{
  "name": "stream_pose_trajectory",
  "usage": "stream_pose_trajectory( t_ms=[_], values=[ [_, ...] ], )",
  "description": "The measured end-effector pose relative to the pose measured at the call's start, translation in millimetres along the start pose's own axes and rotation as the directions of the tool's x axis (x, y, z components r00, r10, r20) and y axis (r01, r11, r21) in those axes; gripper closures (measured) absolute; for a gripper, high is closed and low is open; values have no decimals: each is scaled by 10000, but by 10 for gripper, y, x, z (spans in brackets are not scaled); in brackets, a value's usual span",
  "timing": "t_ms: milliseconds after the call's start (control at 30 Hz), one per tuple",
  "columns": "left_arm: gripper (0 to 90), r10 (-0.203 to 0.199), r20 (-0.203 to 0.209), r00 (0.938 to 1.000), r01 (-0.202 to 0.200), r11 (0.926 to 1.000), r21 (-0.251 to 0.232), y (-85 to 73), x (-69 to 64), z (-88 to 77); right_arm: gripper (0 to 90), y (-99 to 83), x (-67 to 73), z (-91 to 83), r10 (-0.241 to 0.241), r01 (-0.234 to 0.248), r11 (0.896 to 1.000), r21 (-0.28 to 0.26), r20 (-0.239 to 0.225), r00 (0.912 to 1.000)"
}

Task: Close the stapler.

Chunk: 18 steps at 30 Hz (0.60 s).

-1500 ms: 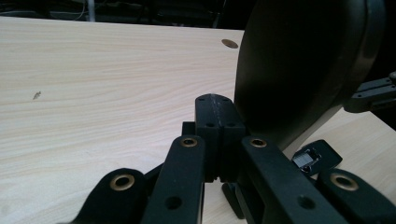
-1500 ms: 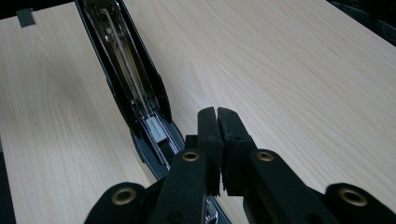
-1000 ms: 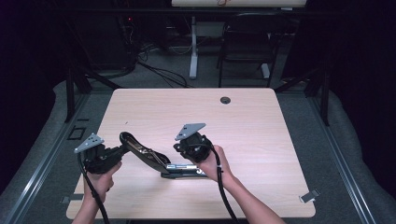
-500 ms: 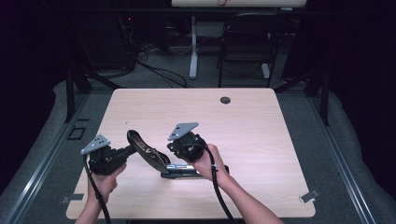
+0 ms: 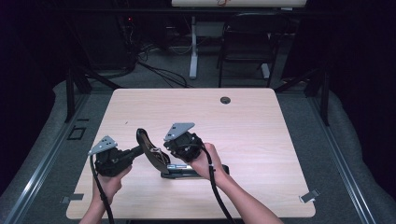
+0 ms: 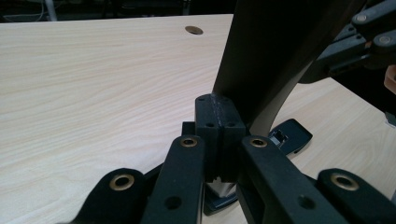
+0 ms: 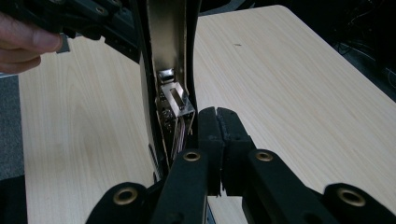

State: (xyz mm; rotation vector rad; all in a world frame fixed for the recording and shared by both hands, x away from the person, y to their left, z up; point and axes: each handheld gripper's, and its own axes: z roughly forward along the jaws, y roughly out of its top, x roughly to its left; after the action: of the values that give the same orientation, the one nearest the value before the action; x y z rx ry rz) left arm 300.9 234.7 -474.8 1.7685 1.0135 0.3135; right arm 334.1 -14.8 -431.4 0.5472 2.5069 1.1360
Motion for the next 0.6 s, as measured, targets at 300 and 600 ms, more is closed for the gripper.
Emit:
stream_pose_trajectory(
  t_ms=[300, 600],
  values=[
    [895, 109, 122, 9999, -112, 9997, 237, 0, -20, 31, 900, 61, -7, -52, -150, 149, 9997, -168, -30, 9999],
    [890, 328, 279, 9991, -338, 9987, 372, -8, -78, 79, 899, 117, -5, -74, -248, 245, 9993, -294, -81, 9997]
  ],
)
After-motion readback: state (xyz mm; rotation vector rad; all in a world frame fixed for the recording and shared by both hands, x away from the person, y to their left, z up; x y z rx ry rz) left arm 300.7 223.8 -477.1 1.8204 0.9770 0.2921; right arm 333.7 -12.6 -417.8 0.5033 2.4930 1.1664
